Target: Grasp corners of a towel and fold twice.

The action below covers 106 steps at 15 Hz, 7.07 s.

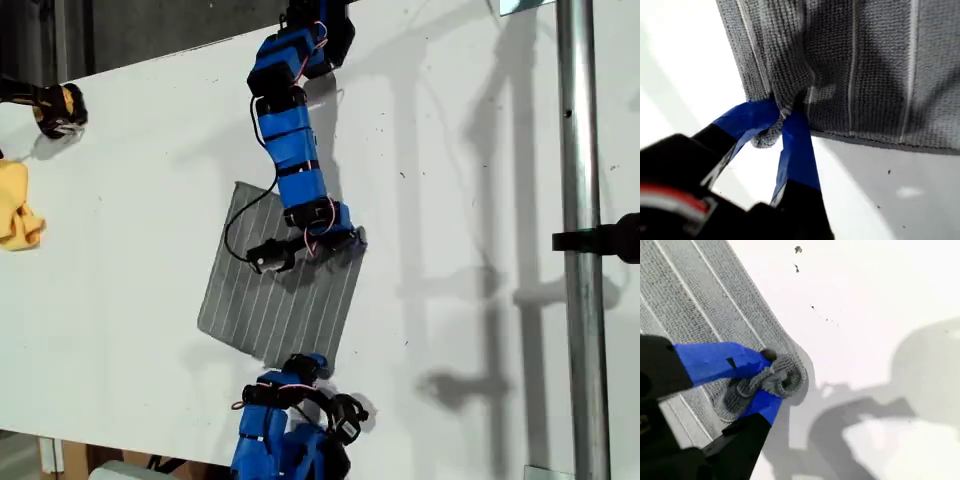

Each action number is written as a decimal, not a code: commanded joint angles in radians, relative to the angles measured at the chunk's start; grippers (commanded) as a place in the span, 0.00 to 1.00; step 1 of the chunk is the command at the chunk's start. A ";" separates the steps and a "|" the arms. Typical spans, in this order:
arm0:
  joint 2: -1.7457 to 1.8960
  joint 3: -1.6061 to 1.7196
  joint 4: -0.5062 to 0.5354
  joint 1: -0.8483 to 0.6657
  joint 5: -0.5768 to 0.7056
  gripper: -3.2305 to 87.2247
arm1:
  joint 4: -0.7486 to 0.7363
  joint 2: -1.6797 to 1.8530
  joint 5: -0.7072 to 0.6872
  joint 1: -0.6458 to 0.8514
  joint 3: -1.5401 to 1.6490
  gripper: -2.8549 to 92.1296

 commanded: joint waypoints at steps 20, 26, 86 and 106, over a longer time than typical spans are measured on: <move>0.270 -0.454 0.189 -0.124 0.310 0.03 | -0.023 0.609 -0.132 0.110 0.261 0.03; -0.043 -0.729 0.133 -0.391 0.591 0.03 | 0.023 0.778 -0.250 0.388 0.425 0.03; 1.592 0.471 0.075 -0.170 0.163 0.10 | 0.278 2.151 0.548 0.100 1.569 0.44; 1.594 0.540 0.103 -0.077 0.121 0.03 | -0.555 0.667 0.058 0.591 1.017 0.37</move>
